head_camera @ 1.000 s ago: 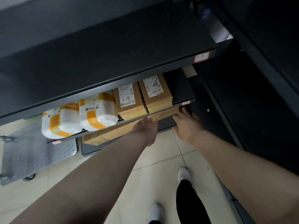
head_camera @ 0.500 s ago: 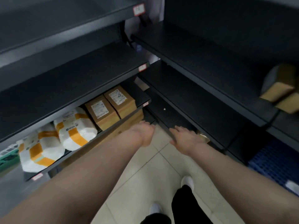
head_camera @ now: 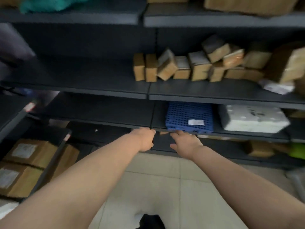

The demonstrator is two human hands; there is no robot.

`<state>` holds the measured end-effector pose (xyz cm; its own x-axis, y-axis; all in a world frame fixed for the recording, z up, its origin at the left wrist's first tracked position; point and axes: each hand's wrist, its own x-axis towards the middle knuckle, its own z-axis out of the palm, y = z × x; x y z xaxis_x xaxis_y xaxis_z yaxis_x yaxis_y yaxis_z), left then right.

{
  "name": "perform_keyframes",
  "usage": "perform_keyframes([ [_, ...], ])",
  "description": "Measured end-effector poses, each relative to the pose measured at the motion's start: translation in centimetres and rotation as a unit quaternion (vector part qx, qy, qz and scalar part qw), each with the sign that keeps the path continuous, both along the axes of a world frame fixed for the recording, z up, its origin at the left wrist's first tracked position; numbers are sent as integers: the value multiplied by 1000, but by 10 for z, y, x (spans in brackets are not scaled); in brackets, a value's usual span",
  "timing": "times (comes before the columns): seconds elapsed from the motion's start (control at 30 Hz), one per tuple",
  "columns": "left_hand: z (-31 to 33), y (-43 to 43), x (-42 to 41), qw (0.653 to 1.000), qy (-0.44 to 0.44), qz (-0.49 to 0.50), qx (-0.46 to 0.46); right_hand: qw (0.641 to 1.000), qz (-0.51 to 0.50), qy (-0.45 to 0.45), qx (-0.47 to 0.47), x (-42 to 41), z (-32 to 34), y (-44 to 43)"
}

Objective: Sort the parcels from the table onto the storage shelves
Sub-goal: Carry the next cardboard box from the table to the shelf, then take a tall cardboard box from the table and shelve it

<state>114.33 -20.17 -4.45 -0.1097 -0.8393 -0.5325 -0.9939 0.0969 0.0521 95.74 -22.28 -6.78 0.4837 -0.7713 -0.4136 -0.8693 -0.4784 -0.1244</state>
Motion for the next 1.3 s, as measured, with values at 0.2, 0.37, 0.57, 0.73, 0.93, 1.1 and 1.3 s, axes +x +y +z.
perform_keyframes([
  [0.2, 15, -22, -174, 991, 2, -131, 2, 987, -157, 10, -10, -186, 12, 29],
  [0.37, 26, -19, -331, 971, 27, -238, -13, 962, -271, 5, -29, -328, 21, 67],
  [0.57, 40, -8, -490, 940, 70, -332, -22, 910, -411, 19, -46, -465, 28, 123],
  [0.73, 43, -4, -592, 908, 84, -409, -16, 849, -525, 25, -54, -547, 31, 158],
  [0.93, 43, -32, -701, 864, 97, -493, -20, 790, -608, 39, -72, -624, 36, 158],
  [1.1, 52, -68, -783, 827, 100, -553, -22, 742, -666, 35, -68, -681, 46, 136],
  [1.3, 58, -94, -865, 788, 103, -606, -25, 686, -719, 33, -106, -731, 53, 124],
])
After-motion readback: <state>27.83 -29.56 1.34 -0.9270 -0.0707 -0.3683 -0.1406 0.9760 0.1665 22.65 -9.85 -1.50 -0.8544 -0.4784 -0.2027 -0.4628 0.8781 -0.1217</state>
